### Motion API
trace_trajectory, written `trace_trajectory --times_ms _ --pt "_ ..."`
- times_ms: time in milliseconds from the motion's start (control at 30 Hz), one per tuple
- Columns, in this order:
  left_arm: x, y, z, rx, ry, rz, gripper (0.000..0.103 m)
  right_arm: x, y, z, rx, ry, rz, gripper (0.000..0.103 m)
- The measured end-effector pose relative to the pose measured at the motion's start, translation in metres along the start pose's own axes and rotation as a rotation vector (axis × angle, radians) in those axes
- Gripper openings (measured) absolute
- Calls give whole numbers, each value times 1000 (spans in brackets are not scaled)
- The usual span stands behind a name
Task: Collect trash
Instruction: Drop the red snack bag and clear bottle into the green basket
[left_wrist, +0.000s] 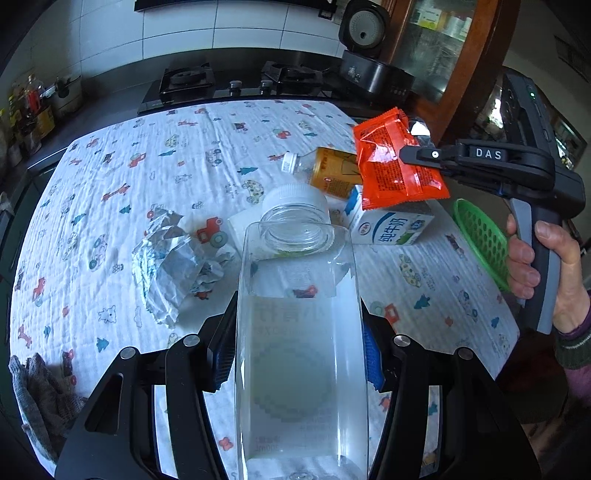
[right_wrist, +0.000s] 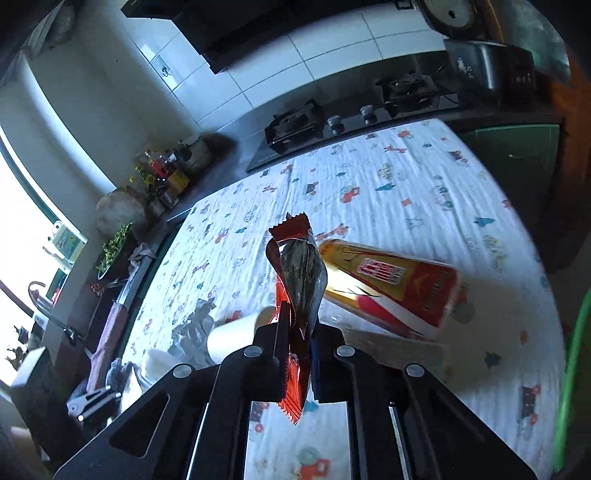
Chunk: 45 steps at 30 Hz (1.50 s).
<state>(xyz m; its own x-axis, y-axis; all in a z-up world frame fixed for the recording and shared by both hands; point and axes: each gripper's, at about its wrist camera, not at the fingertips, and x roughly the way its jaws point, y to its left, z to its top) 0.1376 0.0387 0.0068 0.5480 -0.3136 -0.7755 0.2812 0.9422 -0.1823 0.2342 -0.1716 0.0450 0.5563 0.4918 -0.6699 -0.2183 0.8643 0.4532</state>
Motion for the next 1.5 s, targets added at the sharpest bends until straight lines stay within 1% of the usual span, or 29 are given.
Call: trace_trajectory --times_ms 67,200,333,400,533,667,800,900,933,967,1000,1067,1167,1267,1300,1400,1500 --pt "0 -12 4 16 -5 -17 55 -17 -8 -5 -1 -17 -8 9" --pt "3 -41 12 55 -5 -53 55 -51 -28 -17 4 -47 -53 9" --pt "8 -71 20 88 -2 -98 55 -84 -53 -28 -6 -73 -132 9" --pt "11 -86 25 100 -3 -123 55 -104 -70 -37 -8 -93 -192 9" --pt "17 -118 34 135 -7 -172 55 -135 -106 -51 21 -110 -280 9" --pt "24 -148 44 168 -9 -212 55 -163 -144 -66 37 -128 -405 9" --pt "34 -180 53 198 -8 -248 55 -176 -176 -78 50 -123 -505 10" --pt "44 -203 59 214 4 -274 55 -183 -203 -87 89 -115 -536 11" --pt "47 -209 61 221 8 -279 55 -184 -208 -88 97 -115 -544 12" --pt "50 -215 63 228 11 -286 55 -186 -217 -91 109 -113 -553 17" --pt "53 -220 64 233 14 -293 55 -187 -221 -91 119 -113 -555 21" --pt "59 -230 69 243 20 -305 55 -191 -233 -95 144 -122 -568 41" --pt "69 -249 75 257 25 -317 55 -195 -240 -99 159 -132 -582 42" --pt "83 -266 81 266 46 -334 55 -203 -248 -105 184 -139 -577 46" --pt "88 -273 83 275 55 -337 55 -205 -249 -107 186 -143 -577 46" --pt "103 -291 88 306 64 -343 55 -214 -251 -113 184 -152 -575 52" --pt "118 -309 91 316 76 -361 55 -223 -250 -118 176 -163 -580 53"
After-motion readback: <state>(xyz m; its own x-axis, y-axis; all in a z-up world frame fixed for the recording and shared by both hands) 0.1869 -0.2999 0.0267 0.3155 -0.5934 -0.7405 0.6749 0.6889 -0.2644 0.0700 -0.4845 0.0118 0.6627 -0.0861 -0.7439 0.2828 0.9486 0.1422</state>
